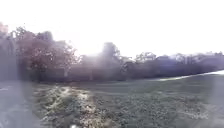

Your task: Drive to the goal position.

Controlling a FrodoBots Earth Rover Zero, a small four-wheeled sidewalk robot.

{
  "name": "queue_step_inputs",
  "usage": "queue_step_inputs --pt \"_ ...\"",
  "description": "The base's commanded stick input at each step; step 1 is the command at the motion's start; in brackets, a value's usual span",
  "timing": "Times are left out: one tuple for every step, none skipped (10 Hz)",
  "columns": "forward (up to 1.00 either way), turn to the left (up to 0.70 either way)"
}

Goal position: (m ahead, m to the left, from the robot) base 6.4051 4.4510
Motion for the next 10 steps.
queue_step_inputs --pt "0.60 -0.15" --pt "0.60 -0.15" --pt "0.60 -0.15" --pt "0.60 -0.15" --pt "0.60 -0.15" --pt "0.60 -0.15" --pt "0.60 -0.15" --pt "0.60 -0.15" --pt "0.60 -0.15" --pt "0.60 -0.15"
